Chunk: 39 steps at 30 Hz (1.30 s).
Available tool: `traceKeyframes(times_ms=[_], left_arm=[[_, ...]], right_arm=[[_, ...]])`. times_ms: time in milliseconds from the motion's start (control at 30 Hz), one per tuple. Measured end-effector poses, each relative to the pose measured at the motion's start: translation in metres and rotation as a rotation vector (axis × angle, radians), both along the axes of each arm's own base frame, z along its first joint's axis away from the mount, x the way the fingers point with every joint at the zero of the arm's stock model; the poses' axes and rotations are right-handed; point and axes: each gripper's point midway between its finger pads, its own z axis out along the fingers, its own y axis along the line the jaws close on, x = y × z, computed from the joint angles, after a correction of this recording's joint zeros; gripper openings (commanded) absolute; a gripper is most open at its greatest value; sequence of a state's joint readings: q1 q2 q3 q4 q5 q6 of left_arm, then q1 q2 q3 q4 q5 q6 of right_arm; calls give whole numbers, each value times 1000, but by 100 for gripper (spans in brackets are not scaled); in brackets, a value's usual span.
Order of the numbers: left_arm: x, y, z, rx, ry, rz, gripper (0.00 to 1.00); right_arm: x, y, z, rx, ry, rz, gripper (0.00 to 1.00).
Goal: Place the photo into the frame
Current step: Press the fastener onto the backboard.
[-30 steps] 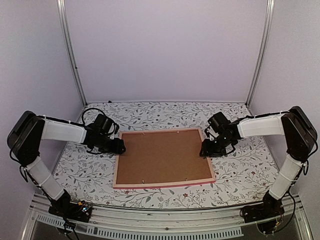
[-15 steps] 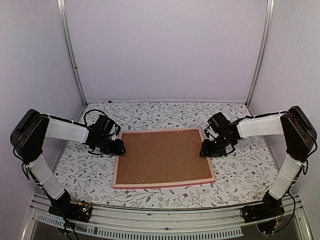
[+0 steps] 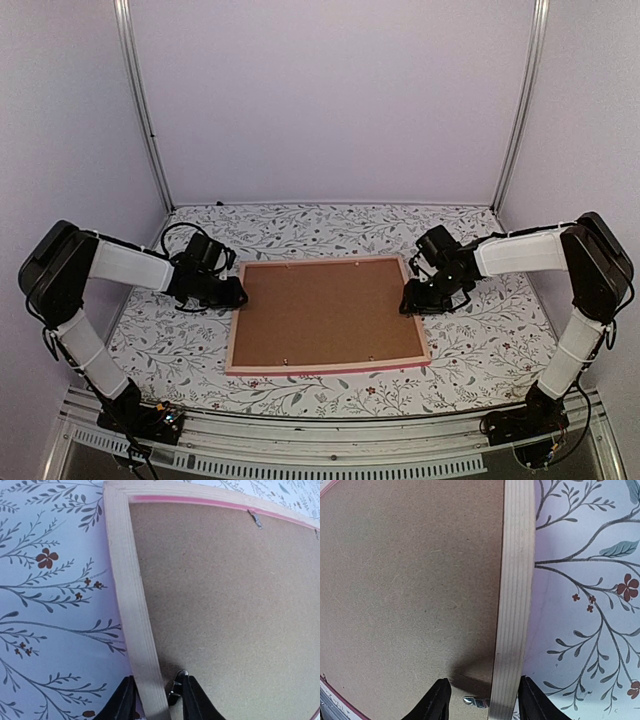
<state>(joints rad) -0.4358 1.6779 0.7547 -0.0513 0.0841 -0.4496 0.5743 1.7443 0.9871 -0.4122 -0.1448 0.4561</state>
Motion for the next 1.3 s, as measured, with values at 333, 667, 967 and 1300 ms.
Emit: traceKeyframes(times_ms=[333,667,967,1300], left_arm=[[0,0,1,-36,-15,14,37],[-7,-4,5,-97,11,1,58],[-10,7,4,-124,34,35,46],[-10,14,2,-146,52,60,38]], right_arm=[[-1,-1,-2,2,-3,0,48],[-2,2,-3,16,0,5,48],[-2,4,-3,27,1,10,48],[-2,4,-3,28,0,10,48]])
